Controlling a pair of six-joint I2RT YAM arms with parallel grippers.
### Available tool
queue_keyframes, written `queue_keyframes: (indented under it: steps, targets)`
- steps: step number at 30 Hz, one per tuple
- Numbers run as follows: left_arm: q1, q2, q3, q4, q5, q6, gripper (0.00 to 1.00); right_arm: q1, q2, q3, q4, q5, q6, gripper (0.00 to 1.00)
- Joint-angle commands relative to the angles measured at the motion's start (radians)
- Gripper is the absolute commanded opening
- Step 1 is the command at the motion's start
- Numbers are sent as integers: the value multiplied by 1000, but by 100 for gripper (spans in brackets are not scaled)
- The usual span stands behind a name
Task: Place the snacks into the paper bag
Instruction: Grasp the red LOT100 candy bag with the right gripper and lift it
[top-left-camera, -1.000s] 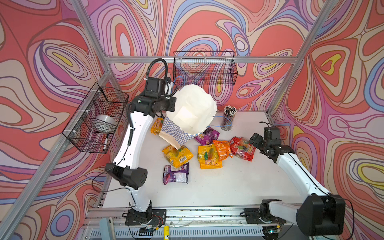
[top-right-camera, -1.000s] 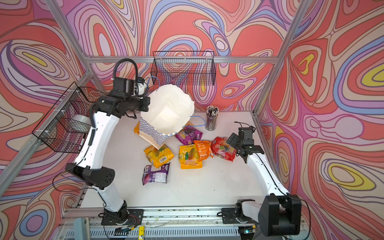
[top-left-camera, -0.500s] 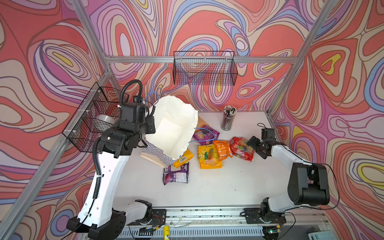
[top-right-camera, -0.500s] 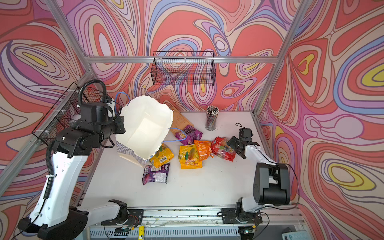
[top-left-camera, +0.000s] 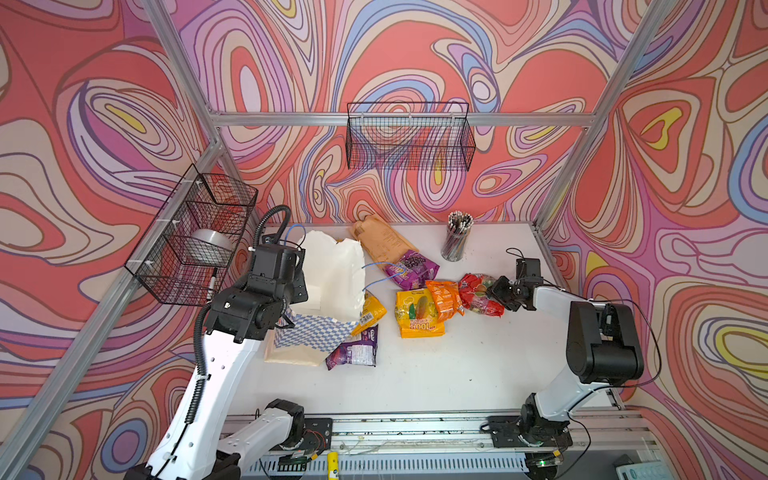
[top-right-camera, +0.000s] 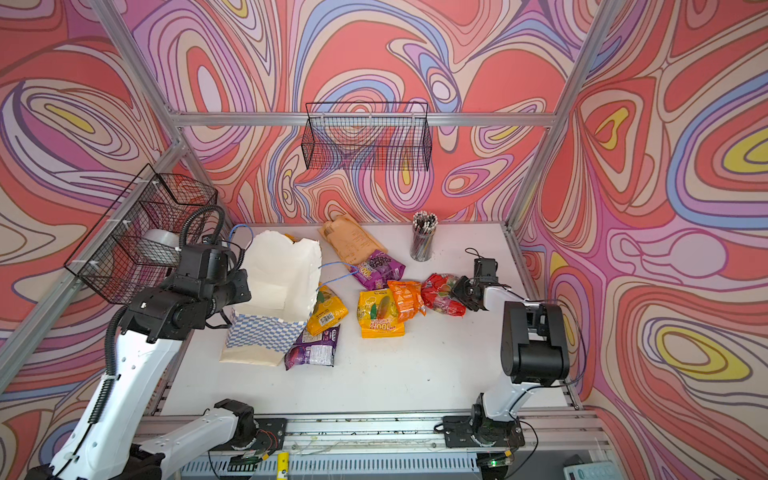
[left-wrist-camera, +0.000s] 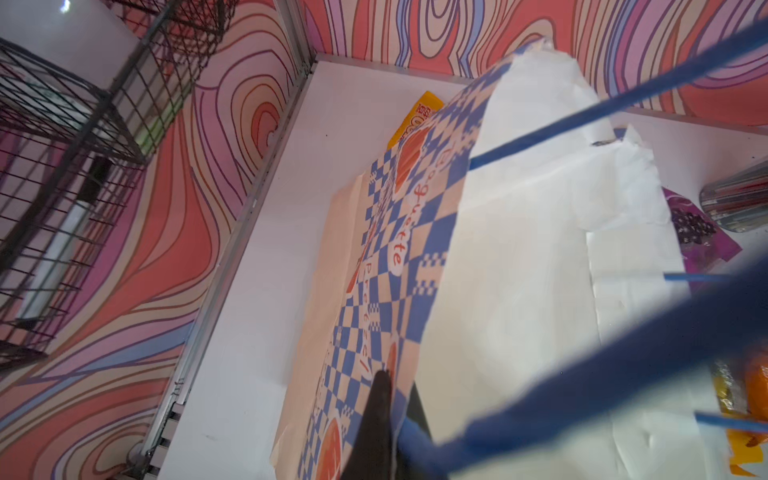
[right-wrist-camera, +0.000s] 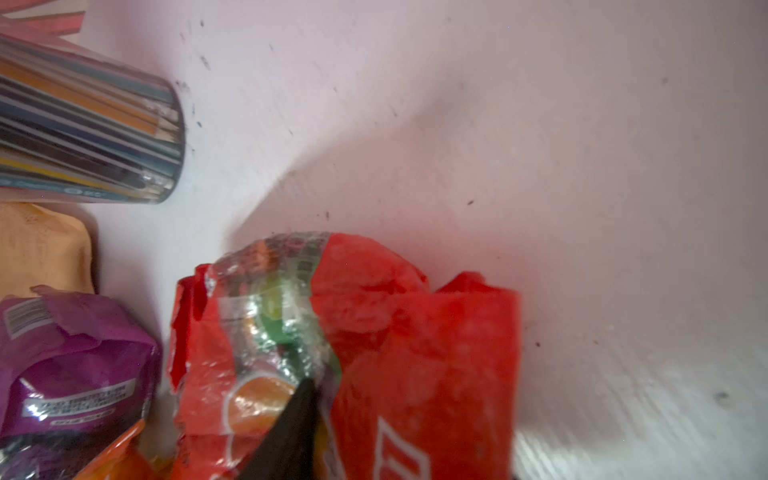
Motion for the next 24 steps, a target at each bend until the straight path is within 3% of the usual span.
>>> queue_keyframes:
  steps: [1, 3, 13, 20, 24]
  targets:
    - [0, -39, -5, 67, 81, -74, 0, -1, -69, -26, -7, -25, -9, 11]
    - [0, -43, -5, 80, 118, -82, 0, -1, -126, -17, -46, -26, -15, 1]
    - [0, -47, -14, 96, 154, -81, 0, 2, -437, 145, -273, -14, -51, 0]
    - [1, -45, -44, 123, 200, -85, 0, 19, -510, 333, -369, -7, -72, 0]
    - [1, -43, -57, 135, 219, -90, 0, 111, -484, 489, -380, -50, -73, 0]
